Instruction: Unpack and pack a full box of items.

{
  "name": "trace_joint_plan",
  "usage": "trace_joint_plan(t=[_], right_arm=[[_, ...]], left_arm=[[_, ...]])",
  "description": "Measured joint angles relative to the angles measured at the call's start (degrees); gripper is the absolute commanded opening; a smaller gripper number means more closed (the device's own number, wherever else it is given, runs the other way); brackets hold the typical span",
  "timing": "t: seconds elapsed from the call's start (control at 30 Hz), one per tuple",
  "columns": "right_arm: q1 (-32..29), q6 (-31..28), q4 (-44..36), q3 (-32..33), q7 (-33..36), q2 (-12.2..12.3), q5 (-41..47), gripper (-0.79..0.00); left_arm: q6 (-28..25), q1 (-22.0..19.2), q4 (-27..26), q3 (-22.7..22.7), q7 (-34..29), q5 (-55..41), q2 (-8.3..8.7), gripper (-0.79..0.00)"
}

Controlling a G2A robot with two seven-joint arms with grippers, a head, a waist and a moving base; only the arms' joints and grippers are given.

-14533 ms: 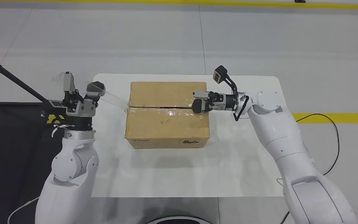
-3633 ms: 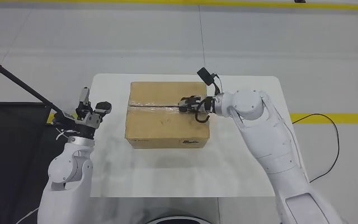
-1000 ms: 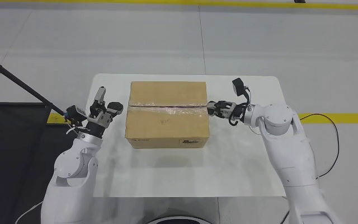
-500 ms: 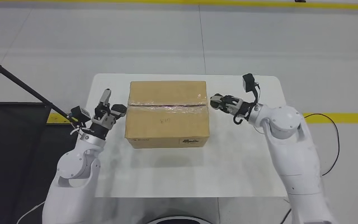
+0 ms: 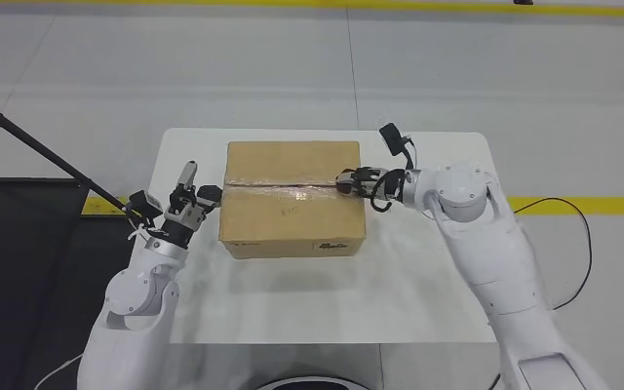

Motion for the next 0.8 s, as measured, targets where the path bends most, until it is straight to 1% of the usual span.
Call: trace_joint_plan(t=[0.37, 0.8], right_arm=[[7.7, -0.4, 8.7, -8.7, -1.5, -3.3, 3.0, -0.785], [15.9, -2.0, 17.2, -20.3, -2.2, -9.1, 5.5, -0.785]], left_arm=[[-0.1, 0.3, -0.4, 1.3, -0.4, 0.4, 0.03, 0.0], [-0.2, 0.6, -0.5, 1.4, -0.7, 0.1, 0.18, 0.0]])
